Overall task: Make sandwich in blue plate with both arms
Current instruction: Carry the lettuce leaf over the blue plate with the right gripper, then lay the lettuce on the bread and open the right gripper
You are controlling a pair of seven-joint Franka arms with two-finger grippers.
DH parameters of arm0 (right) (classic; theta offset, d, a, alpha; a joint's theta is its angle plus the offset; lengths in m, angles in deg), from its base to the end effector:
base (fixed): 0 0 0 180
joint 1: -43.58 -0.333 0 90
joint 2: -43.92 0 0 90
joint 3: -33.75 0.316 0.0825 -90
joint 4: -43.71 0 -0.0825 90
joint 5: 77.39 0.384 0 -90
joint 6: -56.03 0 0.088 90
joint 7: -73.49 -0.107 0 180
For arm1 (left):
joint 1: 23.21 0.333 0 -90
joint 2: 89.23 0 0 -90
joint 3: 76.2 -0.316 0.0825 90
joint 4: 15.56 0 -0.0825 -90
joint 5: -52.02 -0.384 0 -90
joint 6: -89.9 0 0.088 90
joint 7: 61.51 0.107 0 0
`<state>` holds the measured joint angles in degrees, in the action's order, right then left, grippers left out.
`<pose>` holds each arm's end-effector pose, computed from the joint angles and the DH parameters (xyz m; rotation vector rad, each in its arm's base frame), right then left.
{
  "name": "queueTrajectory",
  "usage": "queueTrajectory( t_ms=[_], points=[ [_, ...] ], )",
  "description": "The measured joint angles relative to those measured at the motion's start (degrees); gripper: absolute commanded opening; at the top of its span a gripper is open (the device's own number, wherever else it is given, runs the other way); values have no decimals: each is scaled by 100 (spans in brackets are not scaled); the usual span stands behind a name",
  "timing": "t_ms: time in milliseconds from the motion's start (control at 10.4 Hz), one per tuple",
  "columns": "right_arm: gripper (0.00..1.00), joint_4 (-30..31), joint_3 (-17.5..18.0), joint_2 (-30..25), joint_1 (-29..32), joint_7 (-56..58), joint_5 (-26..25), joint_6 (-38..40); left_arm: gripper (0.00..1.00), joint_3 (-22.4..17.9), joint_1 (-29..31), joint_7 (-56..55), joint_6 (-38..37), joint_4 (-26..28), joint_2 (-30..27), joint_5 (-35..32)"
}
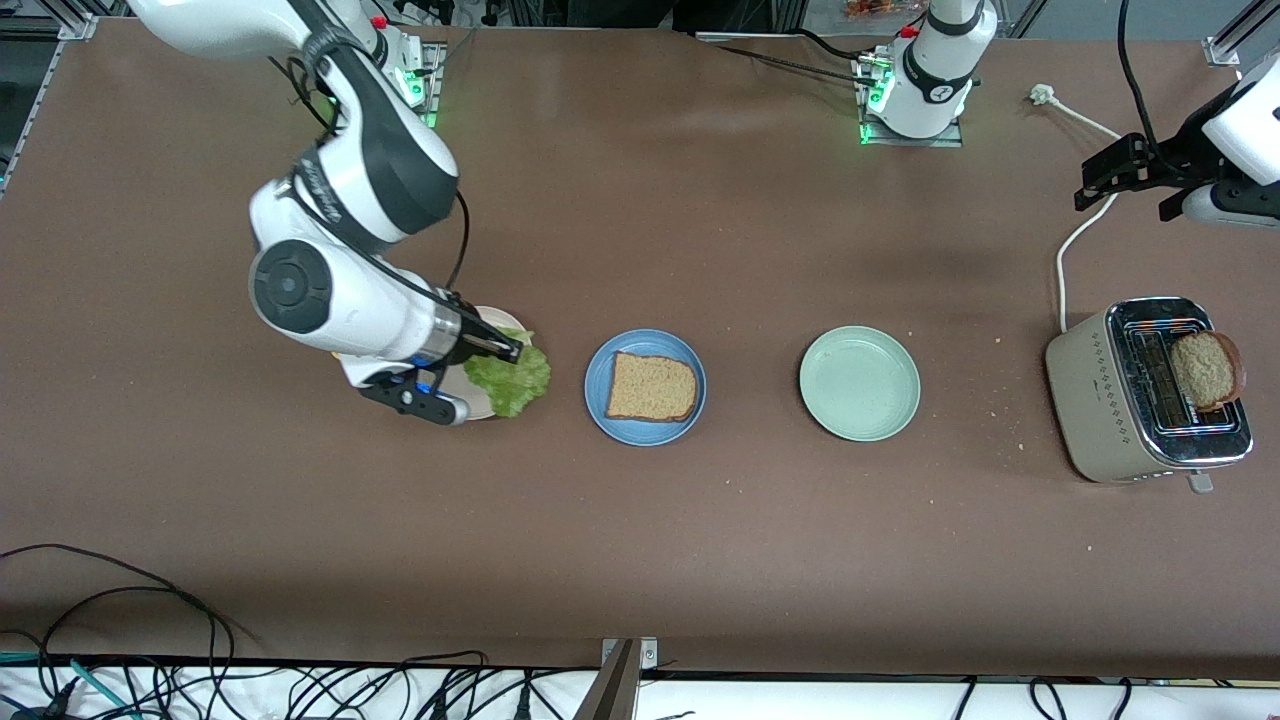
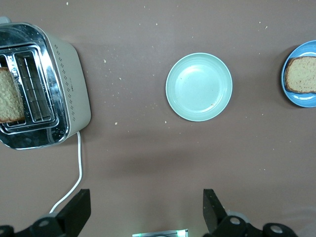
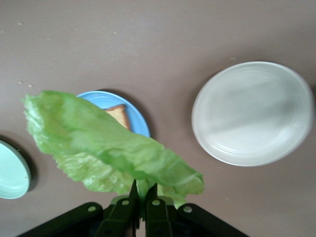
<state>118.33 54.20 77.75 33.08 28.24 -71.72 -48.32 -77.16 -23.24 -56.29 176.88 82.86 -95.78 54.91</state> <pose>0.6349 0.3245 0.4149 -2.8789 0.4774 0.3067 0.5110 0.0032 0.6123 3.0799 -0.1164 -0.1271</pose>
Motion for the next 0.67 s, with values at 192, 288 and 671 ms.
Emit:
queueTrajectory(
  t_ms=[192, 288, 671],
  points=[
    [2, 4, 9, 324, -323, -333, 20, -667, 100, -5, 1, 0, 3, -35, 2, -2],
    [2, 6, 13, 484, -534, -548, 19, -993, 100, -6, 1, 0, 3, -37, 7, -50],
    [7, 37, -1, 1163, -894, -746, 15, -2052, 100, -9, 2, 0, 4, -39, 37, -180]
  ],
)
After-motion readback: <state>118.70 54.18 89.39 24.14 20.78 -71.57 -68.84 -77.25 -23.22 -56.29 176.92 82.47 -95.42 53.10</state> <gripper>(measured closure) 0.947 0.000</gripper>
